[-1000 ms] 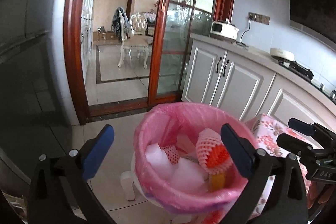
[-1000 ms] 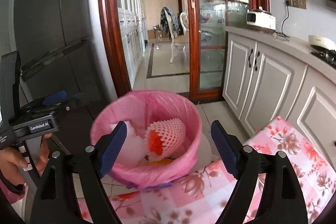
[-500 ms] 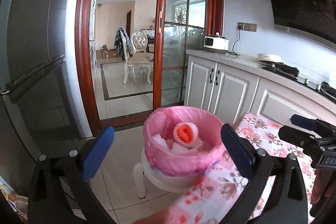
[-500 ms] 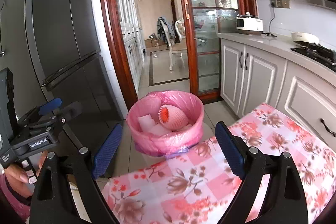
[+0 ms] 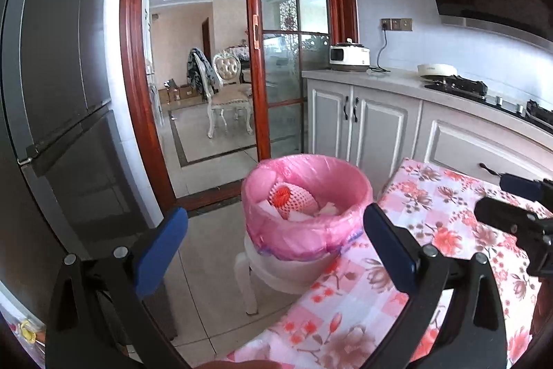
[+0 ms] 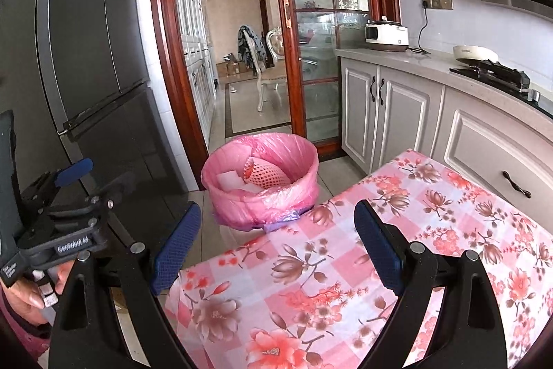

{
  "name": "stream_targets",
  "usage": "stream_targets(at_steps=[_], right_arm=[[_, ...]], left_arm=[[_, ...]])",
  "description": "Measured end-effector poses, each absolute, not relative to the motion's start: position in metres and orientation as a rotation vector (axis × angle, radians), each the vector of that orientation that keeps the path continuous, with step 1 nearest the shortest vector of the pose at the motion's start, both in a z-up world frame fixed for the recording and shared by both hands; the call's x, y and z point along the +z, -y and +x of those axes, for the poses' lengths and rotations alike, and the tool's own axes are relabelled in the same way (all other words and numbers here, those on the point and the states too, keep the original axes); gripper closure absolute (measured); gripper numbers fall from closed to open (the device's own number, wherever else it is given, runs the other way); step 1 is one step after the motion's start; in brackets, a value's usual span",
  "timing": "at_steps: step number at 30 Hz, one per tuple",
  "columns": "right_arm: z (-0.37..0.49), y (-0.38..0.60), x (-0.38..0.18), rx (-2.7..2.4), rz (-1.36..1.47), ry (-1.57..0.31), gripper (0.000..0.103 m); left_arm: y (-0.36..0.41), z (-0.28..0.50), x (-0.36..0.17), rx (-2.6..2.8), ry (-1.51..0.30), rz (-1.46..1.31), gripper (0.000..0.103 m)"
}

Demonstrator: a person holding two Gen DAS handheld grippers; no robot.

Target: Collect trash

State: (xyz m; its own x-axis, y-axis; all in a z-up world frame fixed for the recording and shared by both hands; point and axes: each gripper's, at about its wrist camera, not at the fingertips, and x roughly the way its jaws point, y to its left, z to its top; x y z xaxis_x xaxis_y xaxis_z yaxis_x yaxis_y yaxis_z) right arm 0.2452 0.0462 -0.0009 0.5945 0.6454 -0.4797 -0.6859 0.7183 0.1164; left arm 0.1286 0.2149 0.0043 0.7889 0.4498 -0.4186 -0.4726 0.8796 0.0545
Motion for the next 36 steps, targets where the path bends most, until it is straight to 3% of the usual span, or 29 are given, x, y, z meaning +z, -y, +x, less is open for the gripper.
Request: stream_targets(at_steps=[36], right_arm=[[0.242, -0.049, -0.006, 0.784, -0.103, -0.525, 0.018]], left_arm=[[-0.214, 0.111, 0.008, 0.445, -0.452, -0.115, 0.005]])
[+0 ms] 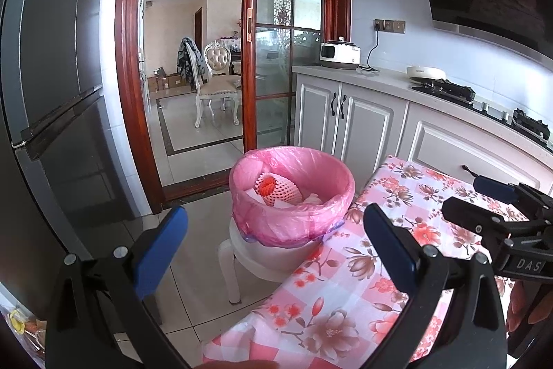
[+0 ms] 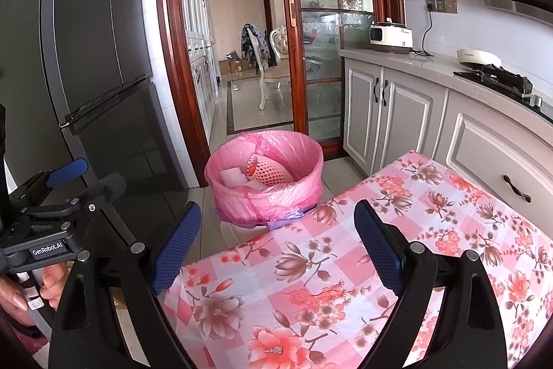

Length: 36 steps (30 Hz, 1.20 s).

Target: Collect trash

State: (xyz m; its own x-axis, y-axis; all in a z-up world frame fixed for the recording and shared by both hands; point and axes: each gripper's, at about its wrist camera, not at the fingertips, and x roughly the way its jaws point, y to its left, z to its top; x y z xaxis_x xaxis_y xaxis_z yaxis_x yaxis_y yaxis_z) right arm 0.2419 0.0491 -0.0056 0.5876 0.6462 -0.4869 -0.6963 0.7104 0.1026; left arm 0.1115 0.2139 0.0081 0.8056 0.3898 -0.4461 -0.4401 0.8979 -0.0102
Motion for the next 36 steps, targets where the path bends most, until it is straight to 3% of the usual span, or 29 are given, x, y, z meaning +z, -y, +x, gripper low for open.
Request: stream_targets(at_steps=[36], right_arm=[[0.2396, -0.0533, -0.0078, 0.785, -0.103, -0.530, 0.018]], left_arm=[[-0.2167, 0.1082, 0.0076, 0.447, -0.453, -0.120, 0.005]])
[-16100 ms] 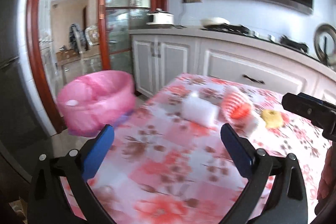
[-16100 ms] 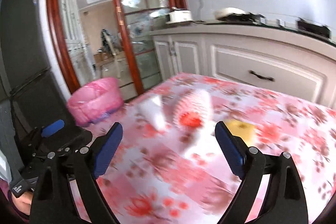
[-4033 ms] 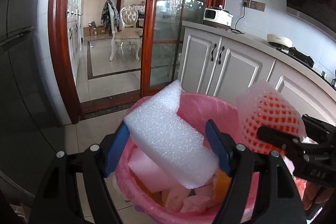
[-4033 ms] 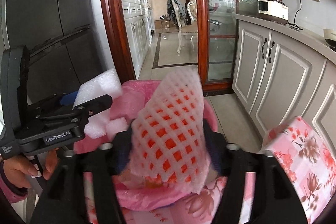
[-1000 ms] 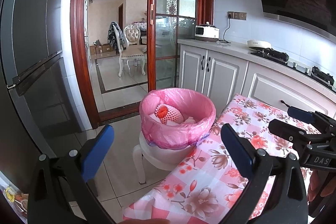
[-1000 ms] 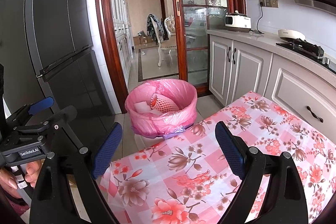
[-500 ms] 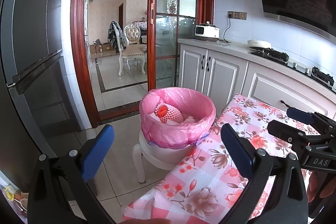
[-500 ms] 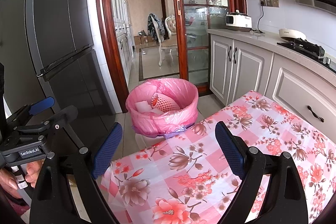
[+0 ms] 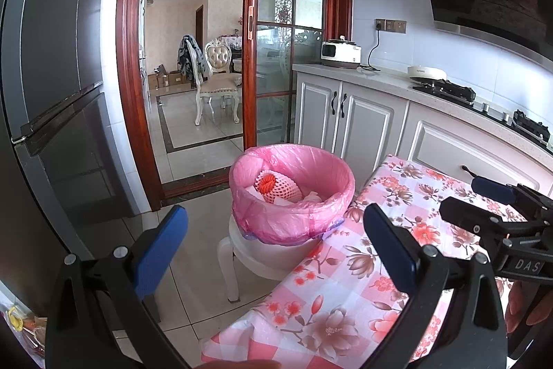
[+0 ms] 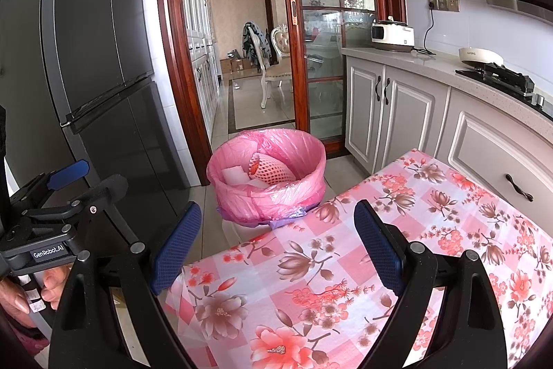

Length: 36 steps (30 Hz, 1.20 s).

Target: Collect trash

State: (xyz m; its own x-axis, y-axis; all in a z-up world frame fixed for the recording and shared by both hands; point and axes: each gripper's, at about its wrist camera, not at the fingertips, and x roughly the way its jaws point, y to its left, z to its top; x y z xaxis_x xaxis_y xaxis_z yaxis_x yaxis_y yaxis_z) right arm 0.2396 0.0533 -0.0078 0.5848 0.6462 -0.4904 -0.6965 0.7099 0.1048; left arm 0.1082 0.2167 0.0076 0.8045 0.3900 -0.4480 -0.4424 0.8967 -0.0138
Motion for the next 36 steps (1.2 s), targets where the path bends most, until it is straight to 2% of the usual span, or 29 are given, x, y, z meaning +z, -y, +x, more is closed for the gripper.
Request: stream_targets(at_steps=[36], right_arm=[[0.2364, -0.0533, -0.0083, 0.788, -0.100, -0.528, 0.018]], left_arm=[[-0.2132, 0.1045, 0.0109, 0.450, -0.444, -0.119, 0.005]])
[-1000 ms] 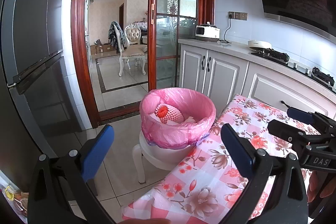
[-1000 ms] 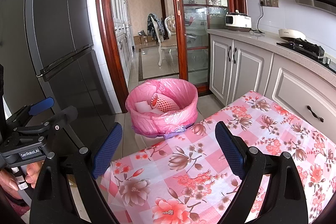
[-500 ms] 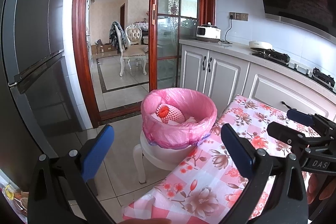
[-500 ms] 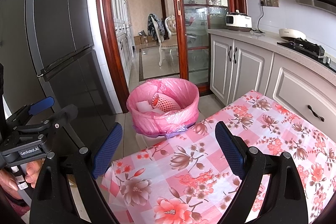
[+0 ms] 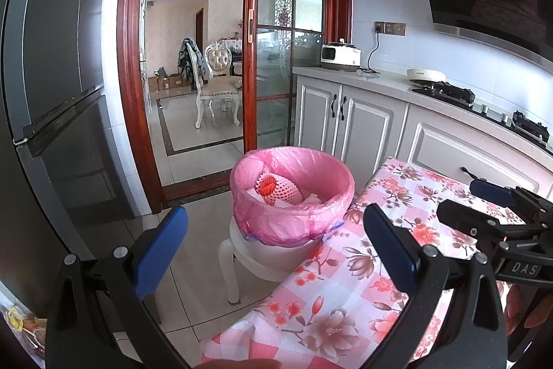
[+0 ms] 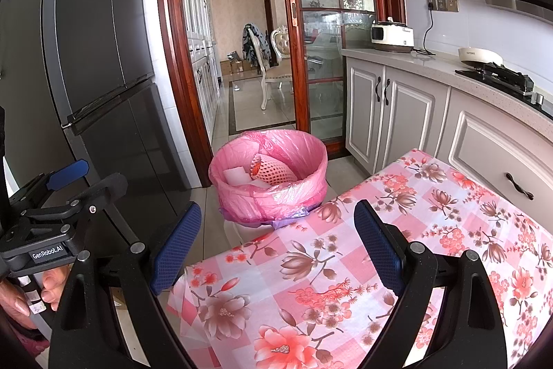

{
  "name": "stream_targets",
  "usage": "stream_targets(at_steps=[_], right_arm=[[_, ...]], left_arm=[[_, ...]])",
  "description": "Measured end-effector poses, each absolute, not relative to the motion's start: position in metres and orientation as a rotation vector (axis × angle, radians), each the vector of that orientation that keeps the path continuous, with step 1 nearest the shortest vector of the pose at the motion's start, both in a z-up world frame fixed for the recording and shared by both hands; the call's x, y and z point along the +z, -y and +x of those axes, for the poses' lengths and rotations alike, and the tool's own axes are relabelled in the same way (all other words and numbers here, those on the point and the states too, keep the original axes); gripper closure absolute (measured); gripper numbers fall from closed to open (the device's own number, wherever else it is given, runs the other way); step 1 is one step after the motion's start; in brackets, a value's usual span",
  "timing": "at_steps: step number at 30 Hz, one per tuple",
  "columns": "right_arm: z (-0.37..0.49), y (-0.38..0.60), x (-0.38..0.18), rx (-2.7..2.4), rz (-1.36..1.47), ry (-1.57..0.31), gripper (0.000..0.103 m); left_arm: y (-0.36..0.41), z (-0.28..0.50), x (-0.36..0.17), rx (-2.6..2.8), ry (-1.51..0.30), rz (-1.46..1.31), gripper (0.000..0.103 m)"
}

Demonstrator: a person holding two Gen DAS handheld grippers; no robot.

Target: Collect trash

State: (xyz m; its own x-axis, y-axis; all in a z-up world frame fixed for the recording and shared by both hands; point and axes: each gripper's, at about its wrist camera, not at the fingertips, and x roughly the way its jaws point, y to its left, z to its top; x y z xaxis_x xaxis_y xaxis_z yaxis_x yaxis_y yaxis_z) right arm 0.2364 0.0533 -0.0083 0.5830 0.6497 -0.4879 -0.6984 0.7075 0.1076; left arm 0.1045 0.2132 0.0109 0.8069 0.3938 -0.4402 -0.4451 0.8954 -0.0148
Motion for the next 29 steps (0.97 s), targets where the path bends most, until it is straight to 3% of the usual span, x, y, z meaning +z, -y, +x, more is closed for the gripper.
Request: stream_targets(at_steps=[29], right_arm=[[0.2337, -0.0437, -0.0015, 0.787, -0.079, -0.513, 0.018]], left_arm=[[-0.2081, 0.1006, 0.0130, 0.456, -0.427, -0.087, 0.005]])
